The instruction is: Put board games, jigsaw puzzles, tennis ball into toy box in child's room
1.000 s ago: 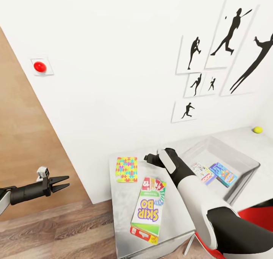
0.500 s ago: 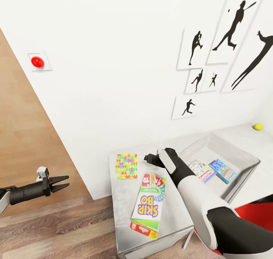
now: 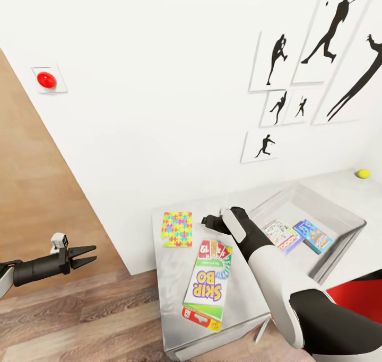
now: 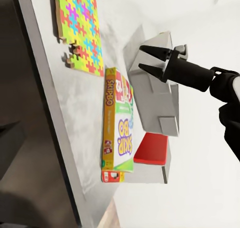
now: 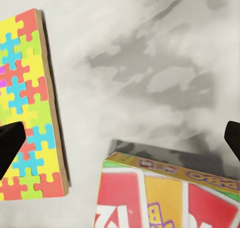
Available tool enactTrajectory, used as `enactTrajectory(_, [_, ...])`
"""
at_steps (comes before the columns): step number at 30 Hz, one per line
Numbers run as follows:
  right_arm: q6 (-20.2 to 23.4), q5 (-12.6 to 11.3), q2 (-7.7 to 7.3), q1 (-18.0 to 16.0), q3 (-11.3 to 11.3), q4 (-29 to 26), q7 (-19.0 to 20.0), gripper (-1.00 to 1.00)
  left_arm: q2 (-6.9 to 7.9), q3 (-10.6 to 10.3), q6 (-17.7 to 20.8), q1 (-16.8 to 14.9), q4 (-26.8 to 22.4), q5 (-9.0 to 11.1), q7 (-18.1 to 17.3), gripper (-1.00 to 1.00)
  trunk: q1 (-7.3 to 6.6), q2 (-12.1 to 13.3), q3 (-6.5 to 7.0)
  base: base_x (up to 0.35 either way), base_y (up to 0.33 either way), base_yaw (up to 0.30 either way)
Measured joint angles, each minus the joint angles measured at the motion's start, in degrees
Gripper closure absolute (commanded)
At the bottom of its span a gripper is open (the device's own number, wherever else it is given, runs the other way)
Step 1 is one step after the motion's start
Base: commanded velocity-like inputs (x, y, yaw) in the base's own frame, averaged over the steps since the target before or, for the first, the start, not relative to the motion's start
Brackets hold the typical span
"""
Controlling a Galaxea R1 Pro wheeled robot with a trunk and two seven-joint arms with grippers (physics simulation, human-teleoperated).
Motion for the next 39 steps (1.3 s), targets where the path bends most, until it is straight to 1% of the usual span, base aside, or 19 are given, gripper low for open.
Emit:
enactTrajectory(18, [0.0,0.0,0.0,0.0,-0.1,0.0,0.0,-1.0,0.0,0.0,0.0,0.0,0.1,0.0,0.0,-1.0,0.01,0.0,-1.7,-0.034,0.0,0.0])
enactTrajectory(27, [0.0,0.0,0.0,0.0,-0.1,0.0,0.0,-1.0,0.44,0.0,-0.1,0.0,0.1,0.1,0.0,-1.0,0.0,0.0,-2.55,-0.006,0.0,0.0])
enactTrajectory(39, [0.0,0.0,0.0,0.0,0.0,0.0,0.1,-1.0,0.53,0.0,-0.1,0.0,0.1,0.1,0.0,-1.0,0.0,0.0,-3.69,0.0,0.0,0.0])
